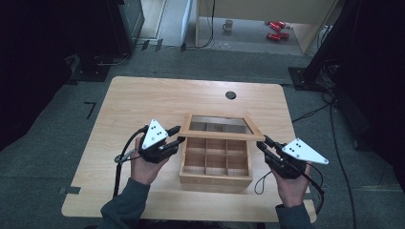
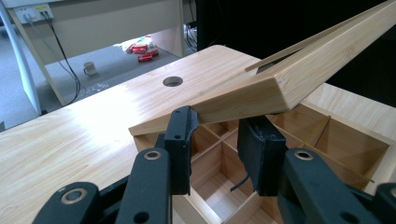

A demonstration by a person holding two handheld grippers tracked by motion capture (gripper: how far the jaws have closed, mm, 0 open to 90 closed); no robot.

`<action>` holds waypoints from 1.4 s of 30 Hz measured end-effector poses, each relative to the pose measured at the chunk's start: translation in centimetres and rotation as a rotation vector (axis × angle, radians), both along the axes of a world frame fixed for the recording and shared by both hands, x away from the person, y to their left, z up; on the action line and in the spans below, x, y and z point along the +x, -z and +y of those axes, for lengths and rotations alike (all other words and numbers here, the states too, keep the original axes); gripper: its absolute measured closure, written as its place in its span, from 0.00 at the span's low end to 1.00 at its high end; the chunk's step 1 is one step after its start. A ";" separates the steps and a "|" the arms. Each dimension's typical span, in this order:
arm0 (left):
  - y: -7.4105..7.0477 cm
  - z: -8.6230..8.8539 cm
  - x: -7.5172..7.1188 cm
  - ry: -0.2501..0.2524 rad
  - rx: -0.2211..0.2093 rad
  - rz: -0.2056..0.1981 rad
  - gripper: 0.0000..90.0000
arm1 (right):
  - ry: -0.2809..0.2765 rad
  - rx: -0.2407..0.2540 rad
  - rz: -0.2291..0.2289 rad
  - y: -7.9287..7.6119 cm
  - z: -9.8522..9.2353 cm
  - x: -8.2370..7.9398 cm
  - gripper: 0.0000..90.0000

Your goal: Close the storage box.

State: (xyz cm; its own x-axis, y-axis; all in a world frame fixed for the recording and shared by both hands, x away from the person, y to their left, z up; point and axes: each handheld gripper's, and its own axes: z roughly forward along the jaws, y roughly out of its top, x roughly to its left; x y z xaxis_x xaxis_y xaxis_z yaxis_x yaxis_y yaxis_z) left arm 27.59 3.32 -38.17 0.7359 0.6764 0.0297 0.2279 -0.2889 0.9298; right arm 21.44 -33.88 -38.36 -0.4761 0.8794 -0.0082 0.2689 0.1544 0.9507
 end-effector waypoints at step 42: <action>2.2 0.6 -3.6 0.004 -0.011 0.006 0.73 | 0.034 -0.035 0.040 2.3 0.9 -2.3 0.79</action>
